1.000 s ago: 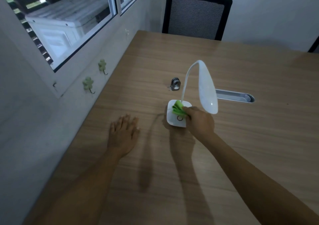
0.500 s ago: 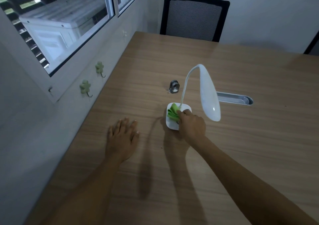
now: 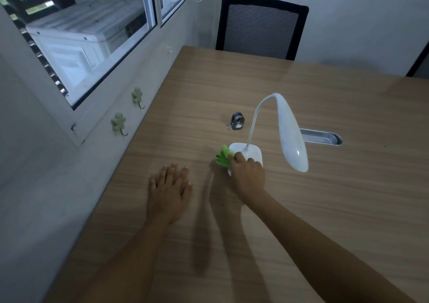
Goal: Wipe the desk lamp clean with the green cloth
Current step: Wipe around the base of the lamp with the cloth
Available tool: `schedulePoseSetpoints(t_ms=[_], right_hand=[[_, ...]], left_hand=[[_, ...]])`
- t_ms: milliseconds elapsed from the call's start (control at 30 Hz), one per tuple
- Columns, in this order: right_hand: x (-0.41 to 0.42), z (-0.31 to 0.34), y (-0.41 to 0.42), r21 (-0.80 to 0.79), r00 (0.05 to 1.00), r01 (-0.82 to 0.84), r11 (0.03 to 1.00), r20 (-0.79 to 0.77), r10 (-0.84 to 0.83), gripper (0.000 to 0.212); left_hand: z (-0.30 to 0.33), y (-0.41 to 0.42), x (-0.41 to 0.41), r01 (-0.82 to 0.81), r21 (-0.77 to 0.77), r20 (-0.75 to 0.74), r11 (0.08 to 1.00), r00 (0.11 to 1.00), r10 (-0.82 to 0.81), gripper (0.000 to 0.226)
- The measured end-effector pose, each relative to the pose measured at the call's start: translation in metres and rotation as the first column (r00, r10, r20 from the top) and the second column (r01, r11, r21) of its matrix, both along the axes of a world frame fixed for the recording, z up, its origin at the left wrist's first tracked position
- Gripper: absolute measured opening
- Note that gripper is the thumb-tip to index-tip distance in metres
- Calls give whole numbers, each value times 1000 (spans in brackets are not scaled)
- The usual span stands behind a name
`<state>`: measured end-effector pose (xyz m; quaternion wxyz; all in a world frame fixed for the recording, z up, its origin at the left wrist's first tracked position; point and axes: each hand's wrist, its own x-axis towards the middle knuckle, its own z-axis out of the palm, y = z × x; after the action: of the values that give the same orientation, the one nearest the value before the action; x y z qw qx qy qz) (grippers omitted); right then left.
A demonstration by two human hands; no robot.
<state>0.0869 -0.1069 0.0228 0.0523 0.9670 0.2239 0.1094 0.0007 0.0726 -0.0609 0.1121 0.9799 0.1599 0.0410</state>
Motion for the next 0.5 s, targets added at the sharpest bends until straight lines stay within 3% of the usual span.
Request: schedulePoseSetpoints(t_ms=[133, 267, 400, 500], right_hand=[[-22, 11, -3, -22, 991, -54, 998, -120, 51, 32], [3, 13, -14, 94, 990, 135, 986, -47, -131, 40], [-19, -1, -10, -19, 1000, 8, 1000, 26, -8, 38], [-40, -3, -16, 46, 997, -65, 997, -45, 67, 49]], left_hand=[[0, 0, 0, -3, 4, 14, 1000, 1000, 3, 56], [0, 0, 0, -1, 5, 4, 1000, 1000, 1, 58], [0, -1, 1, 4, 3, 0, 1000, 1000, -4, 59], [0, -1, 0, -2, 11, 10, 1000, 1000, 2, 59]])
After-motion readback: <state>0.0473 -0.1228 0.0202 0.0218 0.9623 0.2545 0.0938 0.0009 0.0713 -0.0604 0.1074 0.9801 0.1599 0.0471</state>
